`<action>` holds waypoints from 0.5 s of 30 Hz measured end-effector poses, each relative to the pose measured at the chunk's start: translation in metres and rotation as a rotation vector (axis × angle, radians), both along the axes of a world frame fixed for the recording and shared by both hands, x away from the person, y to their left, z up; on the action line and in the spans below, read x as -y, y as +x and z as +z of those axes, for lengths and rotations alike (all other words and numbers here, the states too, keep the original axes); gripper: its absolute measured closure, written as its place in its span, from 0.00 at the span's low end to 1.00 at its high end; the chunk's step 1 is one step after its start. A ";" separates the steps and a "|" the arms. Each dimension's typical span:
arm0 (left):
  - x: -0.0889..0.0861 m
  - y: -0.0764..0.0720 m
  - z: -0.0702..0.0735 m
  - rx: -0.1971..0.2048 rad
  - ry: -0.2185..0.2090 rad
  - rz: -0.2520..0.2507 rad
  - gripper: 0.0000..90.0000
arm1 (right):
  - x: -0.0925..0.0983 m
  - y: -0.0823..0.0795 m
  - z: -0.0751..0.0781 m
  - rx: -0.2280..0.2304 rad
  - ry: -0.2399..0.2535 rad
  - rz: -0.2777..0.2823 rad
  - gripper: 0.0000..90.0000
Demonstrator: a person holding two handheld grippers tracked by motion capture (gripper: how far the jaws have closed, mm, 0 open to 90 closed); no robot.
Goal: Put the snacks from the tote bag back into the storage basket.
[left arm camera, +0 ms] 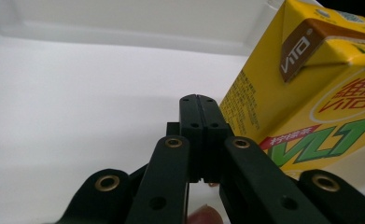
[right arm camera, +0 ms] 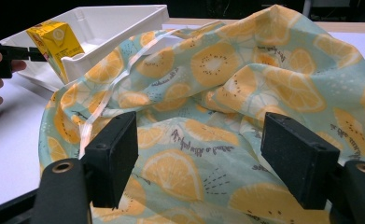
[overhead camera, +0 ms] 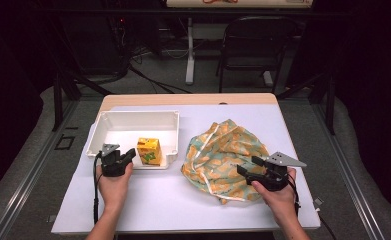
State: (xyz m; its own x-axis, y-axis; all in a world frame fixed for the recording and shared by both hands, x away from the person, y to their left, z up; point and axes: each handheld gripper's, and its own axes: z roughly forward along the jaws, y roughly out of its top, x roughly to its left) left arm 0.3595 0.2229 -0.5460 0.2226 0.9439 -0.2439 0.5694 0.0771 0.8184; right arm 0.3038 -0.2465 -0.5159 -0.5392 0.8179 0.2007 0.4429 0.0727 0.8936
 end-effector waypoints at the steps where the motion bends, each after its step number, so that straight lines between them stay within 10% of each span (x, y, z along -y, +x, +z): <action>1: 0.001 0.001 -0.001 0.004 0.000 -0.001 1.00 | 0.000 0.000 0.000 0.000 0.000 0.000 0.30; 15: 0.010 0.003 0.000 0.005 0.017 -0.048 1.00 | -0.001 -0.001 0.001 0.003 -0.012 0.004 0.30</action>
State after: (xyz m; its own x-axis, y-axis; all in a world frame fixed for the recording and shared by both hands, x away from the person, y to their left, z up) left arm 0.3630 0.2125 -0.5461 0.2684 0.9362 -0.2270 0.5681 0.0364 0.8221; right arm 0.3030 -0.2458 -0.5154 -0.5428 0.8182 0.1897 0.4400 0.0847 0.8940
